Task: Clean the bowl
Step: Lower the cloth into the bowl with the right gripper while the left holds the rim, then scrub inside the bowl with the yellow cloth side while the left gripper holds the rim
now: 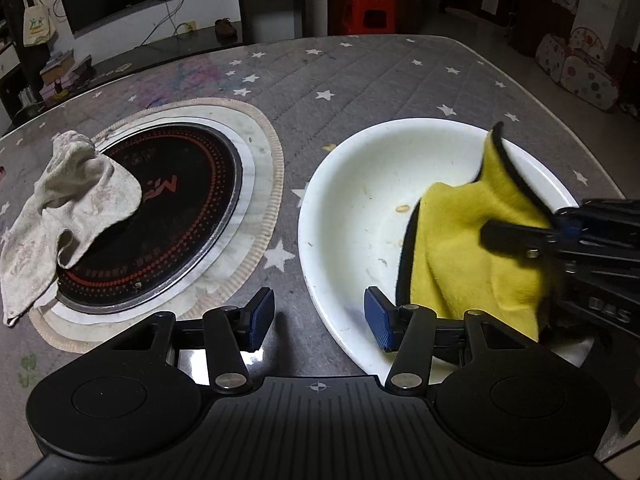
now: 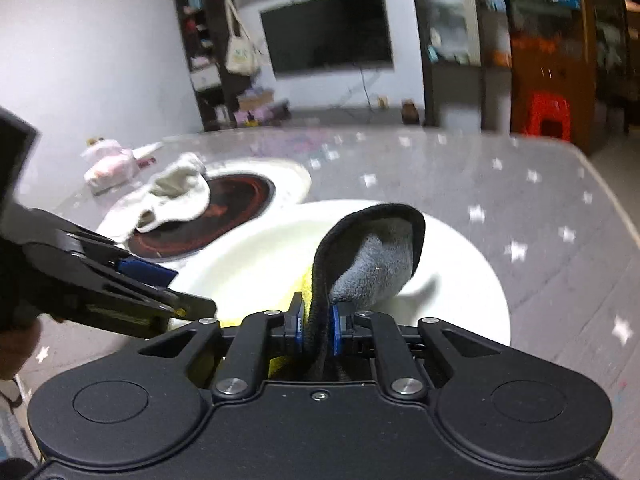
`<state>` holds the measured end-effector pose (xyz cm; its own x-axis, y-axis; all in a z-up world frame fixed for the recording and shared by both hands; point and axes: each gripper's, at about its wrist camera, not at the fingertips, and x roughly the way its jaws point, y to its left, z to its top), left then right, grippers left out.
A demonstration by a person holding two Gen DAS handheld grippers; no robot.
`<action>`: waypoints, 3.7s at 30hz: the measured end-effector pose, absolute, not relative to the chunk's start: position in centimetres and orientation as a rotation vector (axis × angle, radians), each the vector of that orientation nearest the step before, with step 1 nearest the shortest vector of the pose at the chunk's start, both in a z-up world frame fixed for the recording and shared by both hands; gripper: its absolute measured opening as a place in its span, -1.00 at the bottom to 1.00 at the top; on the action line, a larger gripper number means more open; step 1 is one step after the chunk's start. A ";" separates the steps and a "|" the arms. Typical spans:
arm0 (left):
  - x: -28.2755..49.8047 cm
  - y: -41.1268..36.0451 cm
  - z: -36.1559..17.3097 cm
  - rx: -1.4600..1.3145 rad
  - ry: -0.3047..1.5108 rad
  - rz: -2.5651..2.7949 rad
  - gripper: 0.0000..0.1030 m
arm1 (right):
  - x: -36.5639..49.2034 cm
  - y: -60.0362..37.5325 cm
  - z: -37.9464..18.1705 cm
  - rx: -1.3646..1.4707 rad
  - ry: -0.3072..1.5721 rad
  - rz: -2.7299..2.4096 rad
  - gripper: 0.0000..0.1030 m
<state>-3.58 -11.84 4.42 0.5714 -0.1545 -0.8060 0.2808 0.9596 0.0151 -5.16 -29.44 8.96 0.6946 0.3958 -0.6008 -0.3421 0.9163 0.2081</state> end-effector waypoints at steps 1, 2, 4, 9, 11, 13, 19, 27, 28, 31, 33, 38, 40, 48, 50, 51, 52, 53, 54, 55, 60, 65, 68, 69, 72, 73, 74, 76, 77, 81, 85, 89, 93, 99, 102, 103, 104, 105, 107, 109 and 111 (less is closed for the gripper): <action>-3.6 -11.9 4.3 0.143 0.929 -0.261 -0.06 | -4.8 -29.4 8.6 0.092 0.708 0.410 -0.74; -3.6 -11.8 4.3 0.140 0.930 -0.266 -0.07 | -4.6 -29.3 8.4 0.089 0.718 0.409 -0.74; -3.7 -11.9 4.1 0.127 0.938 -0.283 -0.11 | -4.1 -29.1 8.0 0.081 0.735 0.405 -0.74; -3.9 -12.2 3.6 0.120 0.936 -0.302 -0.13 | -3.4 -27.6 7.6 0.020 0.738 0.397 -0.71; -3.9 -12.4 3.5 0.120 0.932 -0.302 -0.13 | -3.0 -27.1 7.6 -0.015 0.735 0.391 -0.71; -4.0 -12.4 3.4 0.119 0.929 -0.300 -0.12 | -3.7 -26.2 7.0 -0.046 0.728 0.386 -0.71; -3.9 -12.2 3.6 0.120 0.927 -0.298 -0.12 | -3.9 -25.8 8.1 -0.118 0.694 0.369 -0.45; -4.2 -12.3 3.7 0.127 0.927 -0.297 -0.06 | -5.8 -26.8 12.5 -0.122 0.574 0.343 -0.10; -4.2 -12.3 3.7 0.126 0.927 -0.295 -0.04 | -6.0 -26.7 12.9 -0.119 0.562 0.349 -0.10; -4.5 -12.3 3.8 0.125 0.924 -0.292 -0.03 | -5.8 -25.9 13.2 -0.097 0.536 0.381 -0.09; -4.7 -12.2 4.1 0.126 0.917 -0.289 -0.02 | -5.4 -25.3 12.8 -0.084 0.545 0.406 -0.09; -5.1 -11.6 4.5 0.127 0.904 -0.279 0.07 | -3.1 -25.1 10.4 -0.038 0.663 0.416 -0.09; -5.2 -11.2 4.5 0.122 0.901 -0.272 0.15 | -2.2 -26.0 9.1 0.015 0.724 0.404 -0.09; -5.4 -10.7 4.7 0.111 0.891 -0.267 0.21 | -2.7 -28.1 7.8 0.086 0.798 0.398 0.17; -5.4 -10.6 4.7 0.110 0.890 -0.266 0.26 | -3.5 -27.5 7.7 0.027 0.797 0.402 0.23; -5.4 -10.6 4.6 0.109 0.890 -0.263 0.29 | -3.9 -27.2 7.7 -0.006 0.794 0.404 0.24; -5.4 -10.5 4.5 0.107 0.891 -0.263 0.30 | -4.3 -26.9 7.7 -0.040 0.792 0.404 0.24; -5.3 -10.5 4.5 0.105 0.892 -0.264 0.30 | -4.6 -26.7 7.6 -0.061 0.789 0.406 0.27; -5.3 -10.5 4.5 0.107 0.893 -0.264 0.30 | -4.9 -26.5 7.5 -0.079 0.786 0.407 0.30; -5.3 -10.6 4.5 0.108 0.893 -0.265 0.30 | -5.1 -26.3 7.4 -0.099 0.782 0.409 0.31; -5.2 -10.4 4.2 0.094 0.898 -0.272 0.30 | -3.9 -25.4 7.1 -0.125 0.795 0.402 0.50; -5.3 -10.3 4.1 0.088 0.898 -0.276 0.32 | -2.1 -24.7 7.1 -0.143 0.811 0.397 0.55; -5.4 -10.2 4.1 0.089 0.895 -0.275 0.33 | -1.1 -24.4 6.9 -0.149 0.826 0.398 0.58; -5.4 -10.2 4.1 0.088 0.895 -0.275 0.34 | -0.9 -24.3 6.9 -0.152 0.829 0.399 0.60; -5.3 -10.2 4.0 0.083 0.896 -0.271 0.39 | -0.2 -24.1 6.9 -0.159 0.841 0.400 0.64; -5.3 -10.1 4.0 0.082 0.896 -0.269 0.40 | 0.0 -24.0 6.9 -0.161 0.847 0.400 0.65; -5.3 -10.2 4.0 0.084 0.895 -0.269 0.40 | 0.2 -24.0 6.9 -0.165 0.853 0.401 0.68; -5.3 -10.2 4.0 0.088 0.894 -0.267 0.41 | 0.5 -24.0 7.0 -0.171 0.864 0.403 0.73; -5.3 -10.2 4.0 0.087 0.894 -0.267 0.41 | 0.7 -24.0 6.9 -0.170 0.867 0.402 0.77; -5.3 -10.2 3.9 0.082 0.896 -0.266 0.41 | 1.2 -23.8 6.9 -0.191 0.874 0.411 0.78; -5.5 -10.3 4.0 0.086 0.894 -0.264 0.42 | 0.9 -24.2 6.9 -0.194 0.883 0.418 0.78; -5.4 -10.1 4.0 0.078 0.897 -0.265 0.43 | 0.1 -25.0 6.9 -0.178 0.886 0.419 0.79; -5.4 -10.3 4.0 0.089 0.894 -0.262 0.43 | -1.0 -25.5 7.1 -0.178 0.896 0.426 0.79; -5.5 -9.8 4.6 0.080 0.880 -0.260 0.43 | -2.7 -25.9 7.3 -0.198 0.918 0.459 0.80; -5.5 -9.4 4.8 0.069 0.879 -0.263 0.43 | -3.1 -25.7 7.4 -0.213 0.929 0.474 0.80; -5.6 -9.2 4.9 0.065 0.876 -0.263 0.43 | -3.2 -25.6 7.4 -0.217 0.931 0.476 0.80; -5.6 -9.2 5.0 0.063 0.875 -0.263 0.43 | -3.2 -25.4 7.4 -0.219 0.932 0.478 0.80; -5.7 -9.1 5.1 0.062 0.873 -0.263 0.43 | -3.1 -25.3 7.4 -0.218 0.931 0.479 0.81; -5.8 -9.0 5.2 0.063 0.870 -0.264 0.43 | -3.0 -25.1 7.3 -0.215 0.926 0.482 0.84; -5.9 -9.0 5.3 0.063 0.869 -0.266 0.43 | -2.7 -24.7 7.2 -0.219 0.918 0.485 0.87; -5.9 -8.9 5.3 0.059 0.869 -0.267 0.43 | -2.3 -24.2 7.1 -0.221 0.913 0.488 0.87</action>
<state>-5.89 -8.86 5.33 0.6146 -0.2079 -0.7609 0.2561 0.9650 -0.0568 -2.32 -24.21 7.08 0.5125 0.3102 -0.8007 -0.4938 0.8693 0.0207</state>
